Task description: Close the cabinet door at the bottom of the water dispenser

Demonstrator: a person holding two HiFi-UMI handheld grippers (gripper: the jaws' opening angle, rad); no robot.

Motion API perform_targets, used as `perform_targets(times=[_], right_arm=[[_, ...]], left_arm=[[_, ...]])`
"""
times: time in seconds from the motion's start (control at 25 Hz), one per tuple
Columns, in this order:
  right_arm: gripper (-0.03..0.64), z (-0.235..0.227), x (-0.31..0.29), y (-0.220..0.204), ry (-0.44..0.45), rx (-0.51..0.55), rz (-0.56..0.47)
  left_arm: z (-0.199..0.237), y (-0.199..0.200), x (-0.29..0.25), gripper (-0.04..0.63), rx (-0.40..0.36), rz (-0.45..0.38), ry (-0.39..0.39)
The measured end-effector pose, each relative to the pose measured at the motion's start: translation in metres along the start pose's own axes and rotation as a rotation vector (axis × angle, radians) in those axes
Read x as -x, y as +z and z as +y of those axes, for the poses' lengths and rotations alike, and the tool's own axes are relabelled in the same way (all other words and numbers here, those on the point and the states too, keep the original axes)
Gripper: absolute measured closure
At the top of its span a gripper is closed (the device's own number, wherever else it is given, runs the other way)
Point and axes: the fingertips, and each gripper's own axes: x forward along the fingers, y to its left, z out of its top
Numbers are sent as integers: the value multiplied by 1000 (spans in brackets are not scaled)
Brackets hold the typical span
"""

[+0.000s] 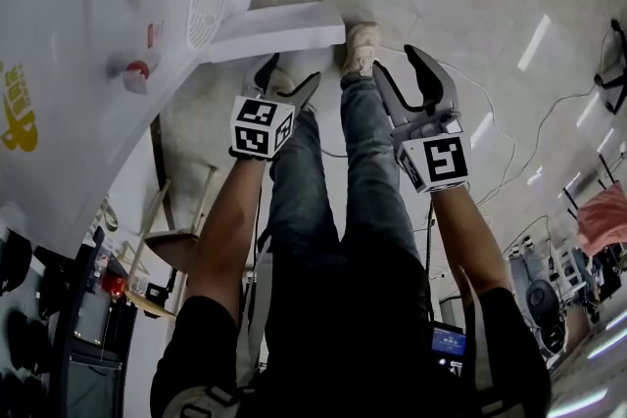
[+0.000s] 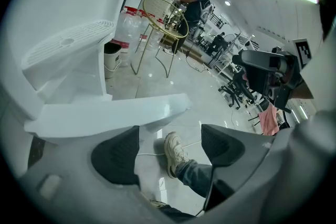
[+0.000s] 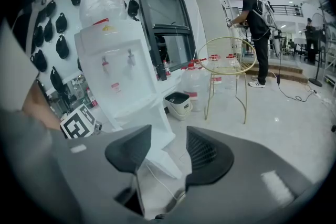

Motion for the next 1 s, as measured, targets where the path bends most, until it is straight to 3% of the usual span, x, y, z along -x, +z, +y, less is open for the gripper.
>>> perform_targets(times=[1.0], right_arm=[[420,-18,-24,6,61,9,22]], left_arm=[[15,36,-14,212,48,-50,52]])
